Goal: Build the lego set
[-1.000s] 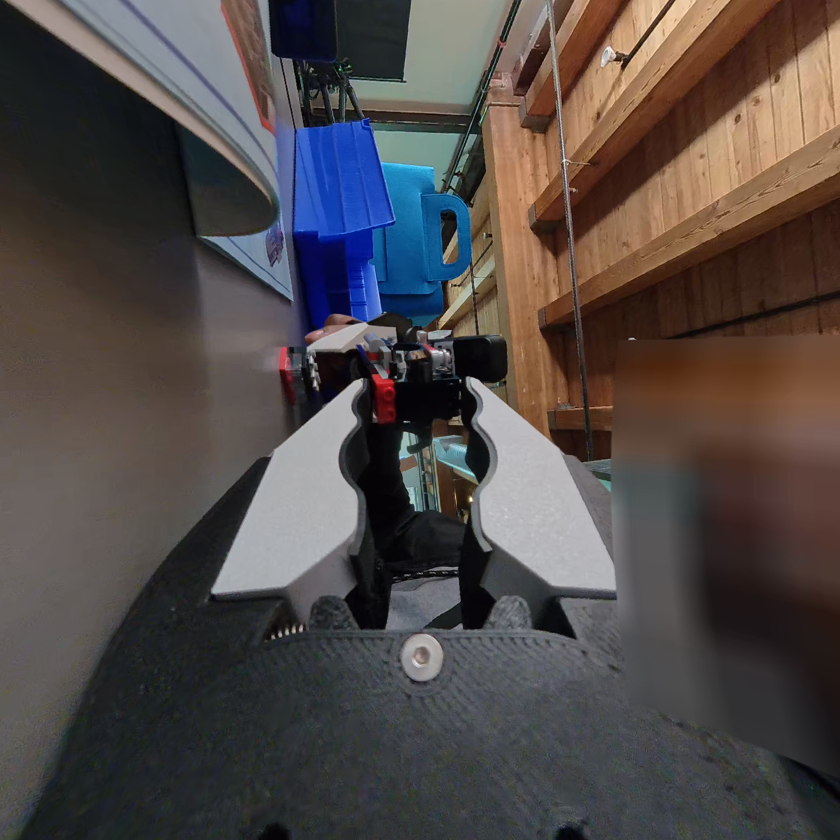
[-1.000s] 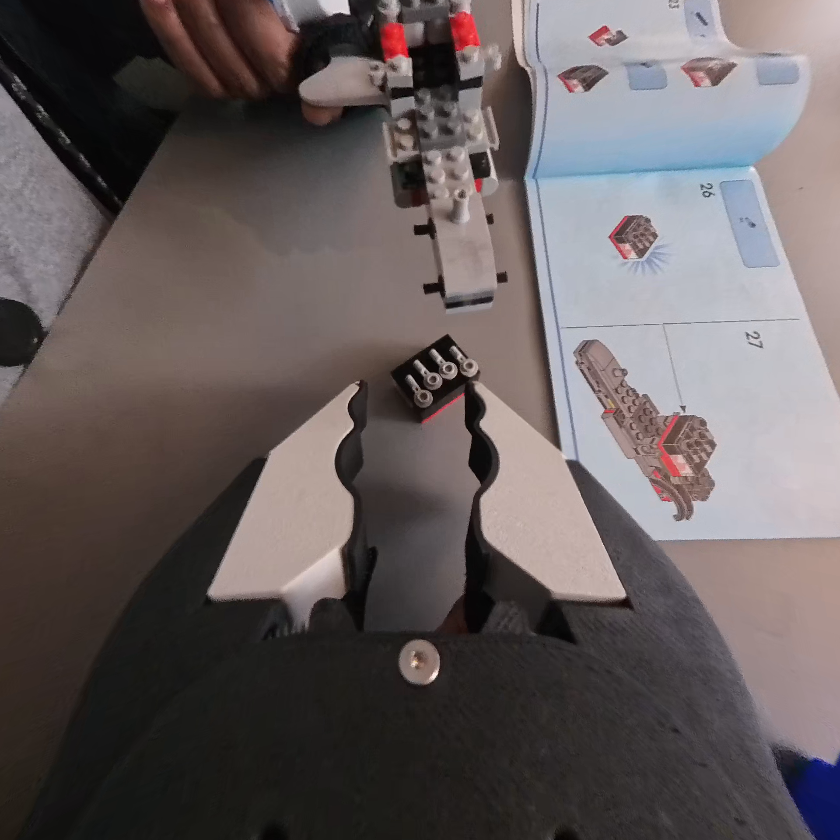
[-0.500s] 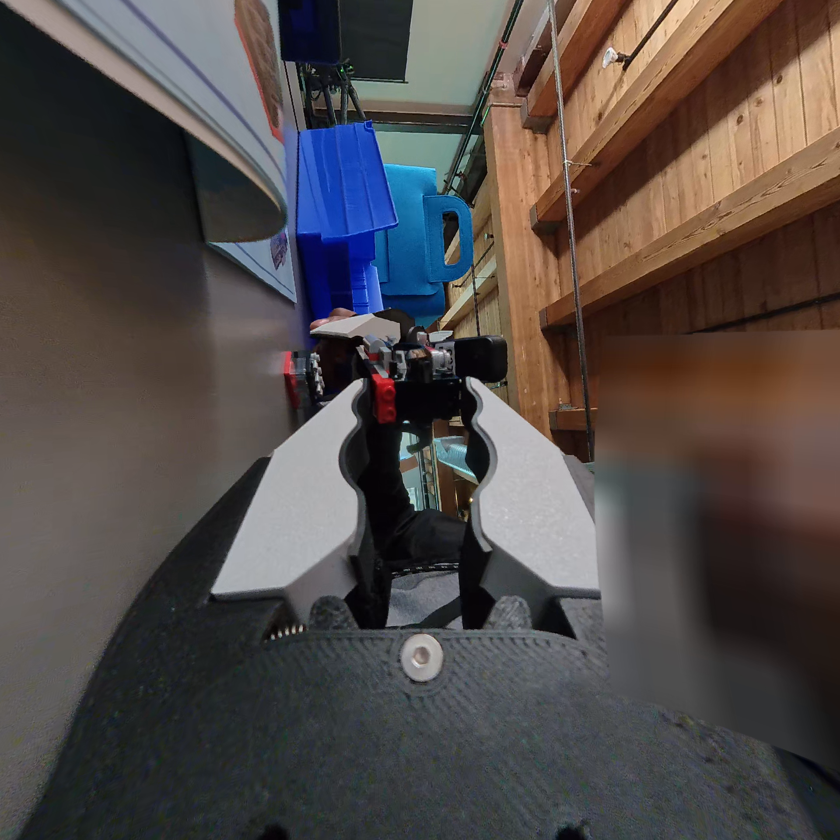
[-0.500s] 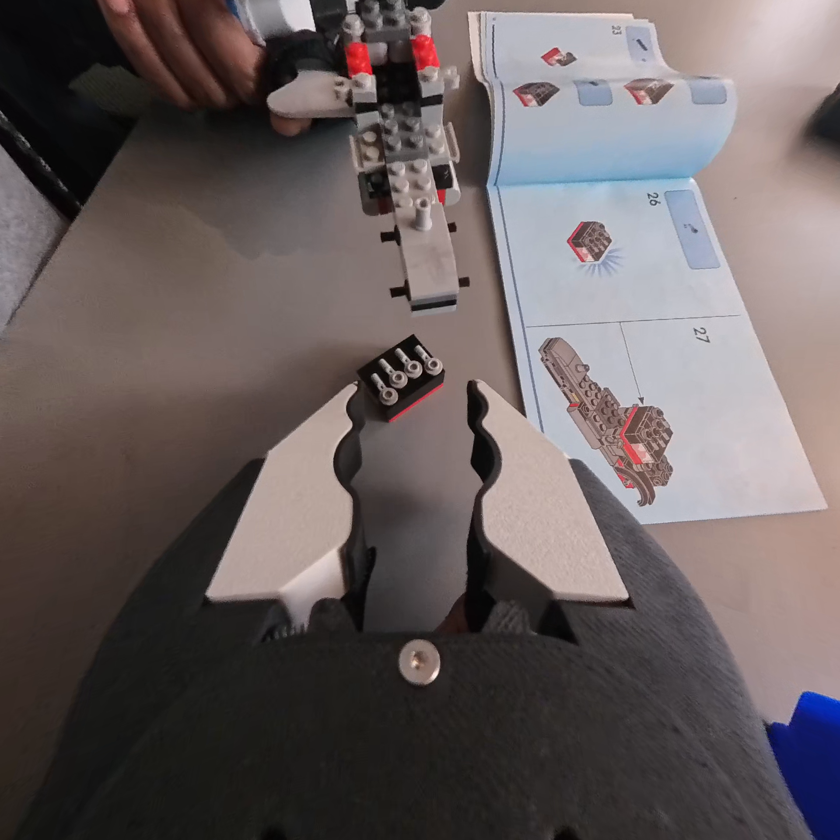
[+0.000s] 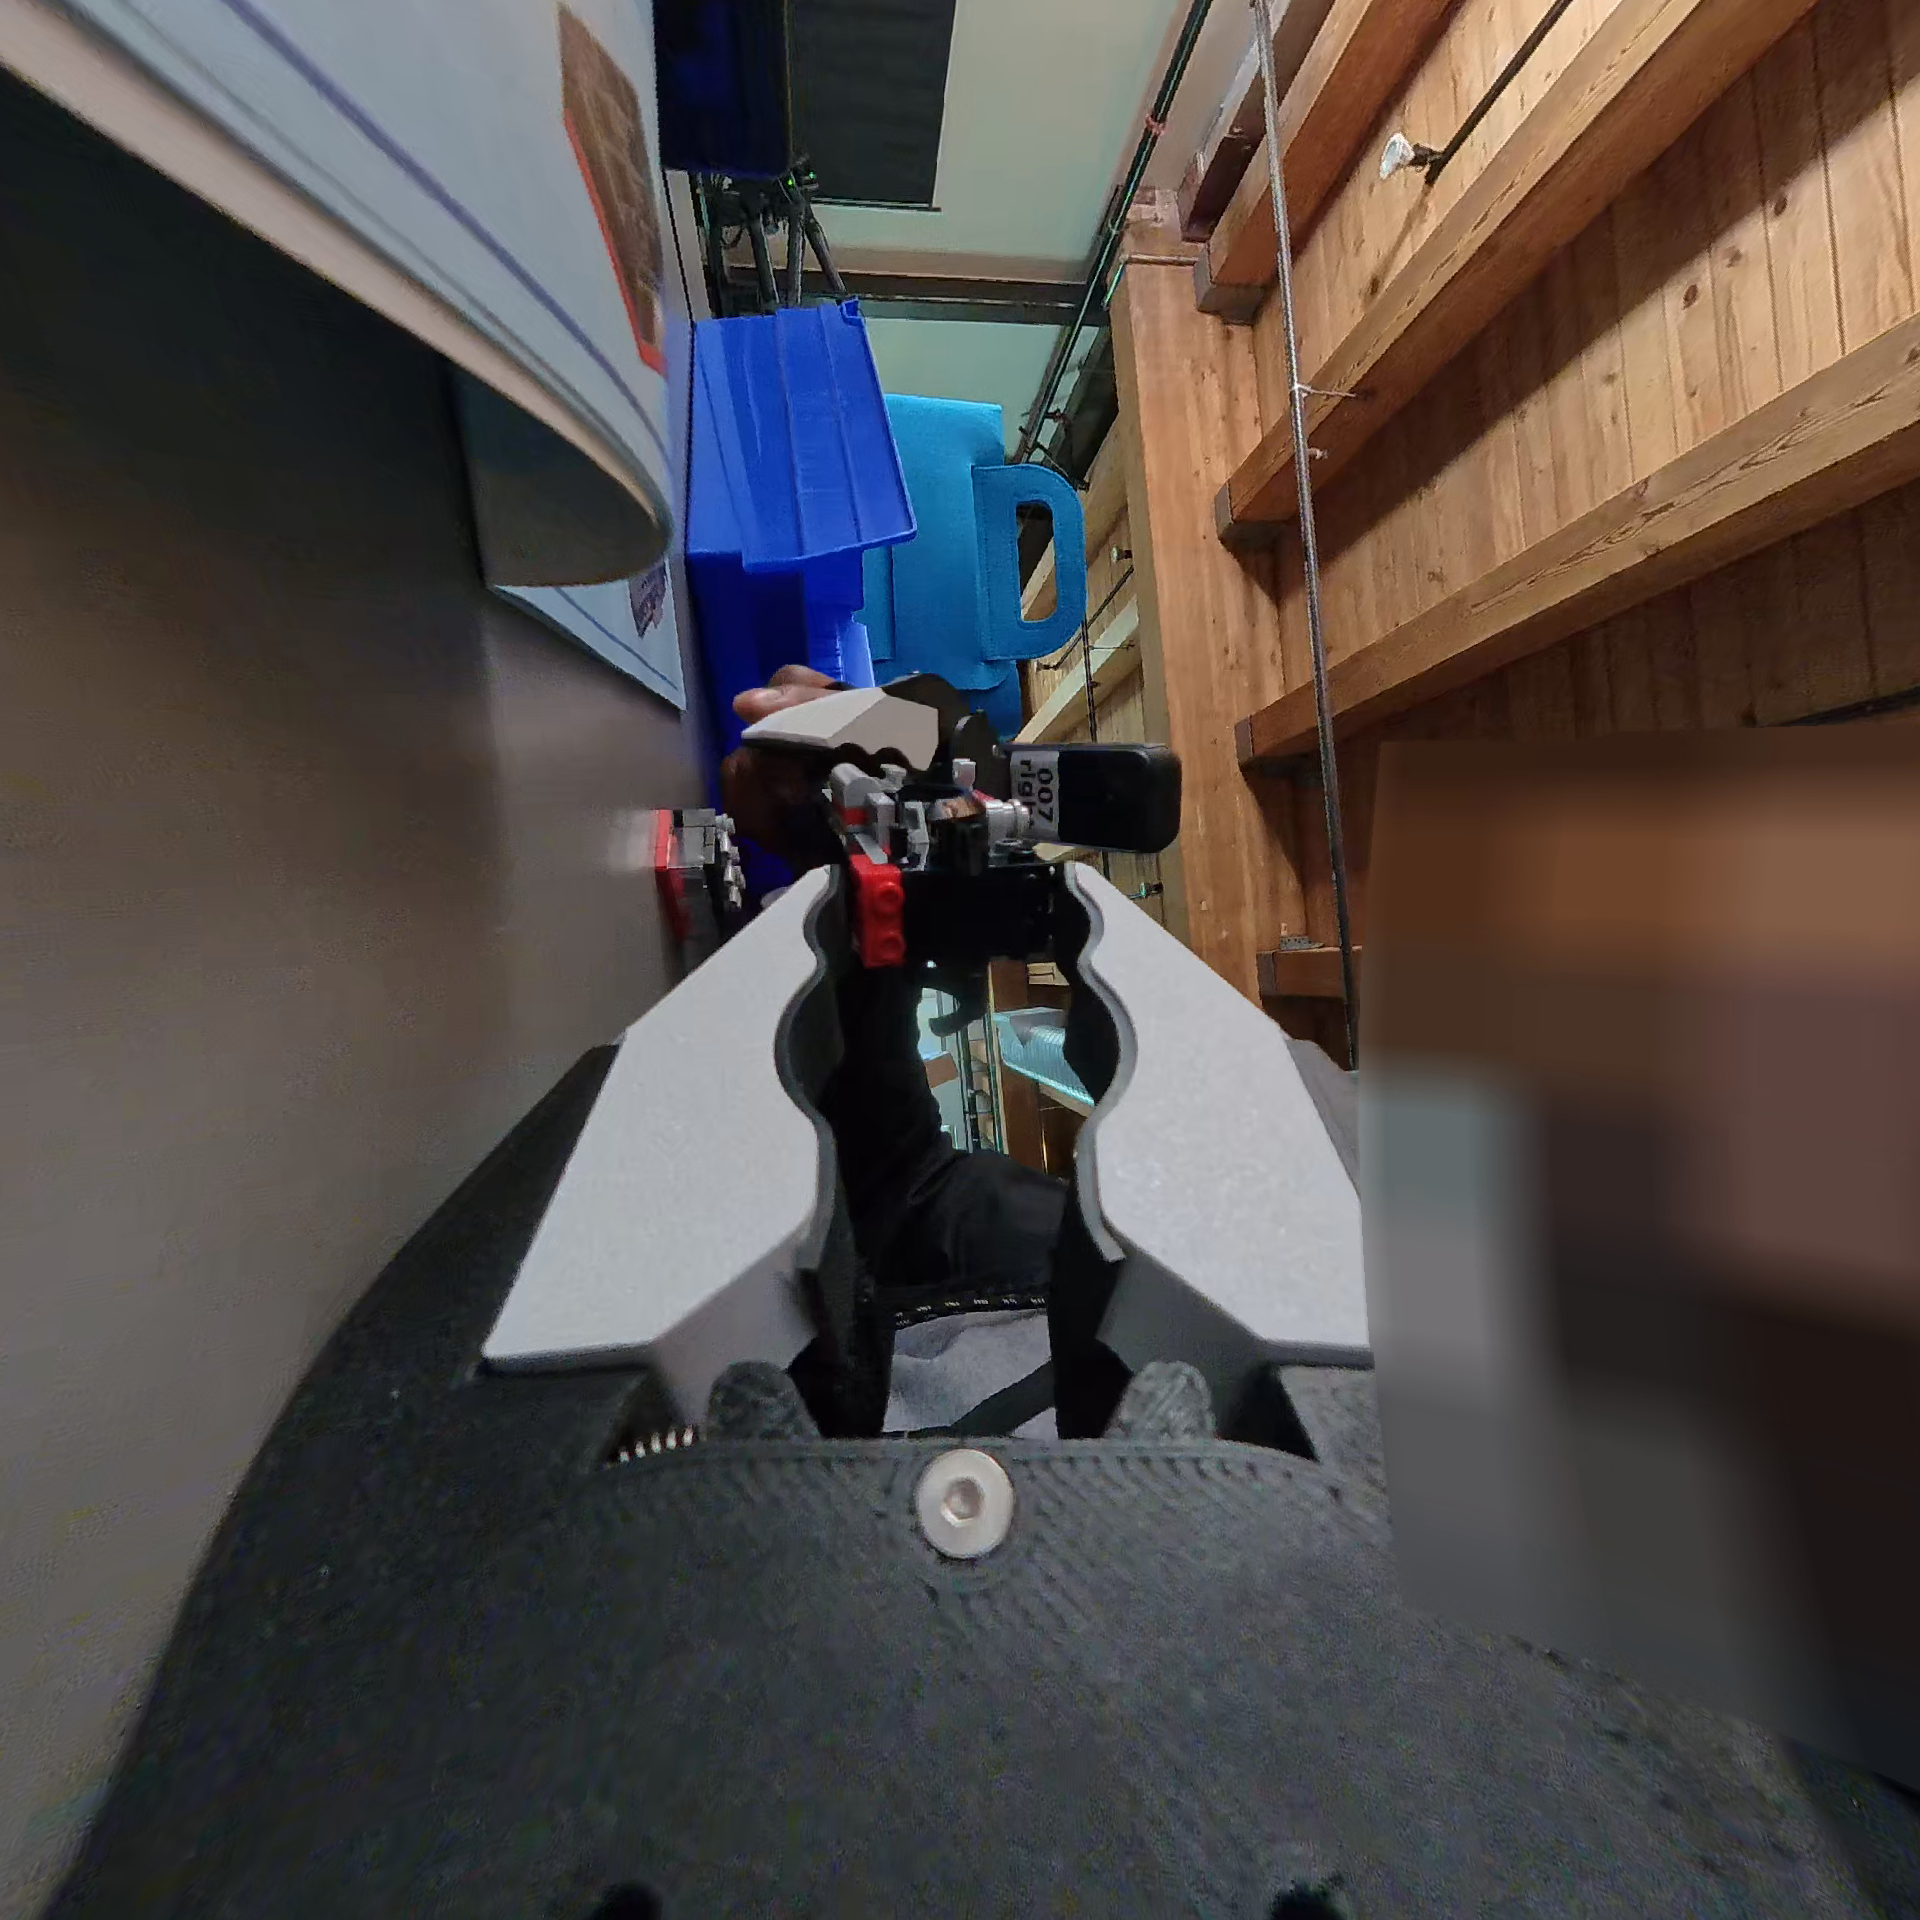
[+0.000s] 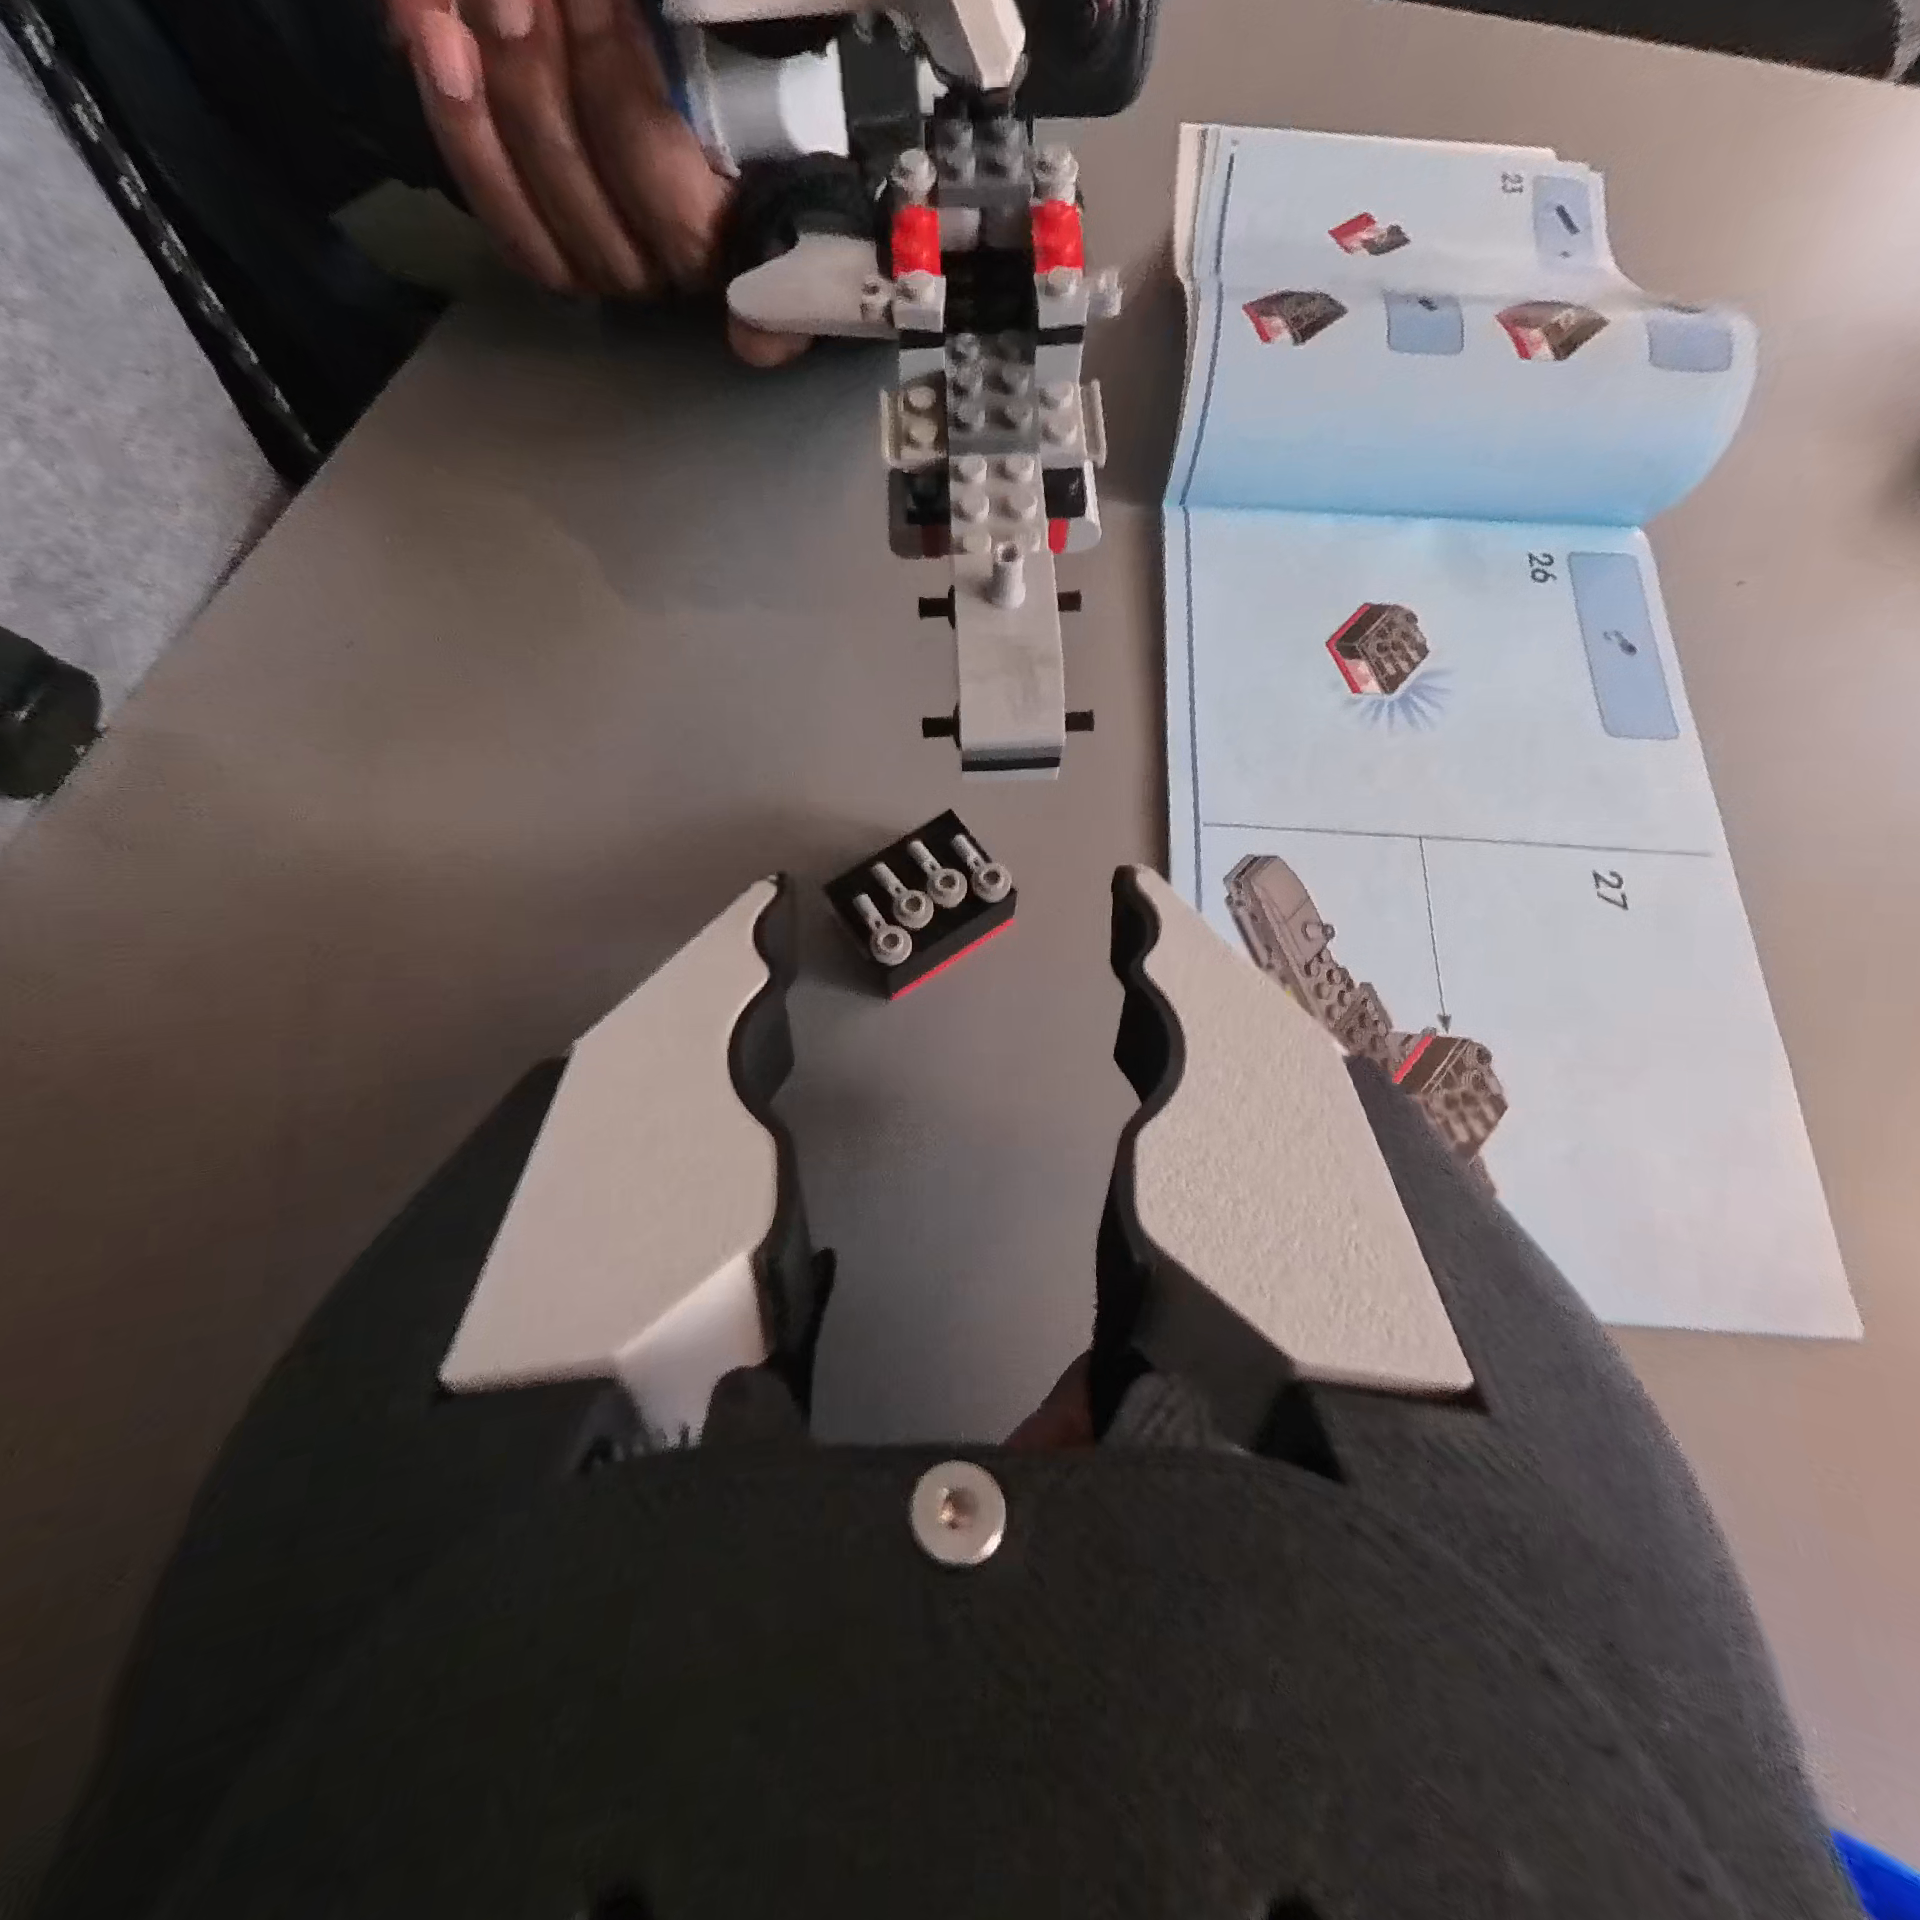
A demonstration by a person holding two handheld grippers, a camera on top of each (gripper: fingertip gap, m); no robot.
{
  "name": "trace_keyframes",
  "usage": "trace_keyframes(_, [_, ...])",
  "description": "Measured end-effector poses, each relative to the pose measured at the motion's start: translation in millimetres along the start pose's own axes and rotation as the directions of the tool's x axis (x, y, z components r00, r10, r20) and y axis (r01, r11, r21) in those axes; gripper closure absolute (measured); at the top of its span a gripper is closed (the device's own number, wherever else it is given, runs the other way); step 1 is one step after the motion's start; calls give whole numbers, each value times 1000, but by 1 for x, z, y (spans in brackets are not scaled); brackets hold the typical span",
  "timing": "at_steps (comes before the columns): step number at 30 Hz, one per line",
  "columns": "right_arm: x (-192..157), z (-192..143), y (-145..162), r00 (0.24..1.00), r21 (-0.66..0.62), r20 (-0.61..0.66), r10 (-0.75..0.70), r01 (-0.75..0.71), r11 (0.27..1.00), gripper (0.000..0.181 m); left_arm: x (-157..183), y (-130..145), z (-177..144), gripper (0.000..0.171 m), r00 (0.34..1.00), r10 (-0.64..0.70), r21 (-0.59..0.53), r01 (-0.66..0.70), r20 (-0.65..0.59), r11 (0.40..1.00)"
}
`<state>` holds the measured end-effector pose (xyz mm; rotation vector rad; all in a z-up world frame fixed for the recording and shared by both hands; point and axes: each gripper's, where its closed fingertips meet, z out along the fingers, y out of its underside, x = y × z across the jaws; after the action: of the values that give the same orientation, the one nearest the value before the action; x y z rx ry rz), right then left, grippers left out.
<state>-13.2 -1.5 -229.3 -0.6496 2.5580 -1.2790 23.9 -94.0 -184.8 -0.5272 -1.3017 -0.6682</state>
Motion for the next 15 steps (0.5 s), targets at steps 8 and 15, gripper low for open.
trace_keyframes(8, [-10,13,9,997,-75,71,-19,25,997,124,1,1,-4,132,1000,-5,15,5,-7,1000])
trace_keyframes(15, [-9,12,15,999,-94,5,-40,41,995,140,1,1,-4,133,1000,-5,19,5,-1,1000])
